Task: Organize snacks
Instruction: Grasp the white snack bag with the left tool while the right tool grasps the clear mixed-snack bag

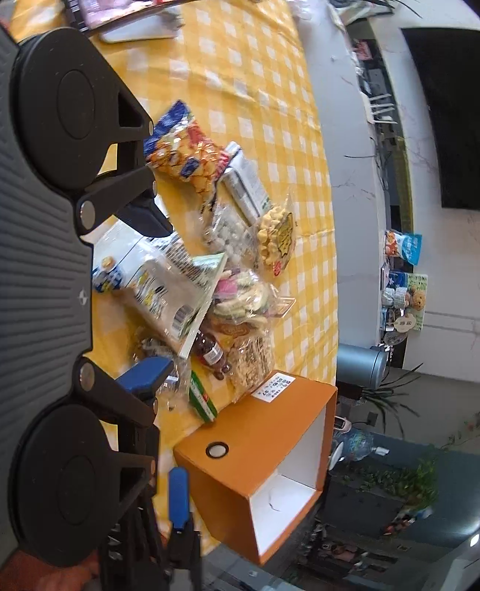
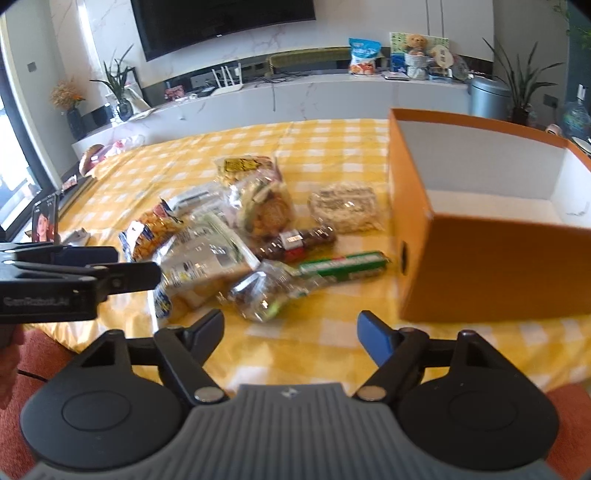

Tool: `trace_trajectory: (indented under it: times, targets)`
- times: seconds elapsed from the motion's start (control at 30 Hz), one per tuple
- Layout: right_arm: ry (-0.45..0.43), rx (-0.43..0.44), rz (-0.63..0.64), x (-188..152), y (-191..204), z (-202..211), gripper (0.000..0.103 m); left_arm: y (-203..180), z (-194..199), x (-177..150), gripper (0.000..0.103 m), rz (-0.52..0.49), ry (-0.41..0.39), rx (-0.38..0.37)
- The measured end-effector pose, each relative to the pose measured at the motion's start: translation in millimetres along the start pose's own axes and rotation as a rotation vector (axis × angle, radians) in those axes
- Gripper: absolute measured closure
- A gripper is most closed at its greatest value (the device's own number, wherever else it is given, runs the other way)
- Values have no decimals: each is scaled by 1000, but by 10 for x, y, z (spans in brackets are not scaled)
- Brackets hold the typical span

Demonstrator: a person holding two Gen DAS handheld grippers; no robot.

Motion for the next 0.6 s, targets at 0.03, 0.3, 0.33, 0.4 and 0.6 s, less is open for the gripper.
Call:
trace_trajectory:
  times: [0.03,0.3,0.33,0.4,0.6]
  targets:
    - [-5,4,2,38,22,-23,34,6,-30,11,10,-31,-6,11]
    - [-32,14,39,303,149,-232,37,56,-320,17,0,-233,77,-8]
    - [-25,16,38,316,157,-271,37,53,-378,2,0,-257,98,-9]
    - [-4,26,32,328,164,-343,37,65,-488,-23,0,-287,131,-3]
    - [31,39,40,305,203,-494,37,110,-707,-65,0,-333,158,12]
Point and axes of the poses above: each gripper's, at about its wrist camera, not at the fingertips, and z roughly against the way its jaws point, y to its left, x to its top, the point moved 2 cm from there along -z, roughly the way its jaws point, and after that the axes turned 10 degrees about -x, right-handed, at the moved point
